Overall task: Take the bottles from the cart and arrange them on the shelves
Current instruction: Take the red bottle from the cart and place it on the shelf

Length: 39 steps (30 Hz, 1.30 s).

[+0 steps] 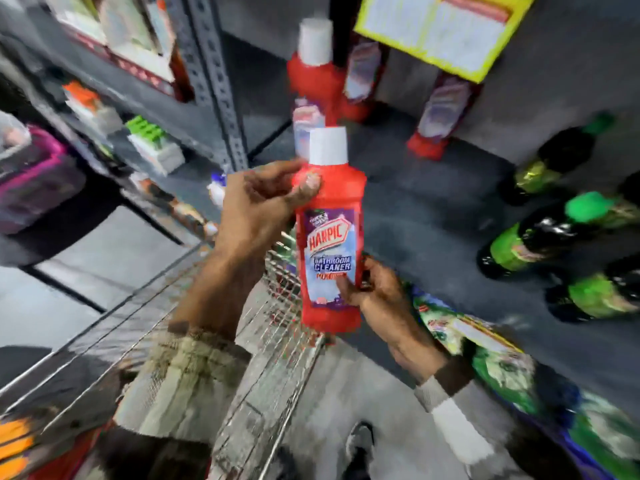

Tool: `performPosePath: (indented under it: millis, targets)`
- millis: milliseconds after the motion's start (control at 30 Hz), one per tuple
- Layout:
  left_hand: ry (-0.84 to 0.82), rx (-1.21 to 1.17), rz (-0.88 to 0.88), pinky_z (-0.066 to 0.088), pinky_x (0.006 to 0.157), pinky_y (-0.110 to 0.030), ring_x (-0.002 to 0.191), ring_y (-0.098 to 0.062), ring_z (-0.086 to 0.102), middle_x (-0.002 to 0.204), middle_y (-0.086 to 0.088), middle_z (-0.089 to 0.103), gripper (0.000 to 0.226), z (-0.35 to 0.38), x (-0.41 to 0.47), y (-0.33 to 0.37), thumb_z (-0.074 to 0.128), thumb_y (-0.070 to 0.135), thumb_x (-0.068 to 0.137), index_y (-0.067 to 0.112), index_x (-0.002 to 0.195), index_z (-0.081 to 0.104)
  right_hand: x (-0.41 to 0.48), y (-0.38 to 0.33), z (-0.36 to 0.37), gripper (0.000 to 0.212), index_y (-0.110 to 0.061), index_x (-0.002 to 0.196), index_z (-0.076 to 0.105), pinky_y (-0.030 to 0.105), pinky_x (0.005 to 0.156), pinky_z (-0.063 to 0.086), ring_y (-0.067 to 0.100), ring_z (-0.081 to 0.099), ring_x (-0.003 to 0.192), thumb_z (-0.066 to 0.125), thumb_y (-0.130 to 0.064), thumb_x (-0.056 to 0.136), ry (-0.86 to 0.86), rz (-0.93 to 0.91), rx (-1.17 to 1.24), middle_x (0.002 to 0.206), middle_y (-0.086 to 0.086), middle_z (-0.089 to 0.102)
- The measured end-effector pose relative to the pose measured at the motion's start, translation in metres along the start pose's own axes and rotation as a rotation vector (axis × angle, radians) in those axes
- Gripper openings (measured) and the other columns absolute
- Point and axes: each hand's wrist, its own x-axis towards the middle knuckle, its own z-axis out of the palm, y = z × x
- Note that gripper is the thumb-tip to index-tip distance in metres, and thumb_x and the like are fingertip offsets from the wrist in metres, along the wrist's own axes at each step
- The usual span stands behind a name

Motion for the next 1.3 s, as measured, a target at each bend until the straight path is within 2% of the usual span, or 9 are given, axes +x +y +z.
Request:
performPosePath:
  millis: [200,433,633,733,833,967,1100,1200,1300]
  targets:
    - [-0.272,-0.013,0.221,0.054,0.075,-0.014,0.08,0.003,0.065,0.083,0.015,0.075,0.043,0.097,0.05,-0.002,0.065,-0.001,0.079,0.003,0.121,0.058,0.061,0.008,-0.082,0.028,-0.025,0.106,0.065,0.046,0.093,0.056,0.012,0.069,0.092,0.072,-0.022,0.079,0.331,-0.119,-0.069,0.102,-0.004,0.073]
    - [-0.295,0.046,0.318,0.054,0.089,-0.023,0.093,-0.006,0.064,0.107,-0.009,0.068,0.039,0.153,0.083,-0.012,0.062,-0.001,0.079,0.006,0.117,0.06,0.107,0.013,-0.121,0.04,-0.014,0.117,0.064,0.047,0.097,0.055,0.021,0.069,0.102,0.07,-0.013,0.078,0.501,-0.183,-0.068,0.11,0.004,0.073]
    - [-0.288,0.031,0.335,0.052,0.093,-0.025,0.099,-0.008,0.064,0.112,-0.012,0.066,0.039,0.162,0.092,-0.023,0.061,-0.004,0.085,0.001,0.123,0.057,0.114,0.019,-0.122,0.037,-0.013,0.12,0.062,0.013,0.087,0.051,0.013,0.067,0.103,0.069,-0.01,0.083,0.502,-0.233,-0.096,0.115,0.003,0.072]
    - [-0.298,0.025,0.357,0.052,0.095,-0.029,0.104,-0.014,0.064,0.114,-0.016,0.066,0.039,0.154,0.087,-0.031,0.061,-0.004,0.088,-0.002,0.127,0.053,0.112,0.026,-0.12,0.037,-0.02,0.116,0.062,0.033,0.097,0.054,0.013,0.066,0.102,0.069,-0.01,0.081,0.514,-0.237,-0.073,0.11,-0.001,0.072]
    - [-0.153,0.024,0.321,0.054,0.094,-0.033,0.103,-0.016,0.066,0.111,-0.009,0.068,0.042,0.137,0.079,-0.052,0.071,0.006,0.084,0.012,0.122,0.056,0.108,0.038,-0.115,0.05,-0.035,0.117,0.058,0.045,0.1,0.053,0.013,0.068,0.109,0.076,-0.019,0.074,0.463,-0.236,0.002,0.115,-0.008,0.072]
    - [0.219,0.068,0.301,0.052,0.082,-0.038,0.089,-0.016,0.057,0.1,-0.009,0.059,0.052,0.097,0.087,-0.094,0.086,0.012,0.068,0.019,0.112,0.061,0.108,0.055,-0.105,0.064,-0.033,0.121,0.056,0.037,0.098,0.054,0.008,0.068,0.108,0.083,-0.019,0.064,0.522,-0.235,0.063,0.115,-0.01,0.071]
    - [0.413,0.234,0.304,0.054,0.096,-0.05,0.118,-0.027,0.053,0.127,-0.004,0.041,0.091,0.061,0.122,-0.122,0.093,0.027,0.051,0.022,0.127,0.043,0.111,0.062,-0.098,0.061,-0.024,0.122,0.057,0.032,0.092,0.054,0.011,0.069,0.102,0.084,-0.013,0.068,0.628,-0.232,-0.056,0.112,-0.007,0.072]
    - [0.377,0.341,0.195,0.048,0.105,-0.048,0.123,-0.026,0.054,0.133,-0.005,0.051,0.111,0.046,0.149,-0.138,0.091,0.048,0.042,0.019,0.136,0.039,0.112,0.061,-0.094,0.053,-0.019,0.118,0.061,0.032,0.089,0.055,0.014,0.069,0.097,0.083,-0.012,0.07,0.671,-0.237,-0.127,0.107,-0.004,0.073]
    - [0.283,0.436,0.058,0.056,0.093,-0.045,0.102,-0.023,0.069,0.114,-0.001,0.071,0.094,0.041,0.162,-0.143,0.083,0.062,0.039,0.026,0.121,0.053,0.112,0.06,-0.093,0.043,-0.015,0.112,0.065,0.019,0.072,0.047,0.015,0.068,0.086,0.081,-0.014,0.072,0.719,-0.227,-0.201,0.101,0.004,0.076]
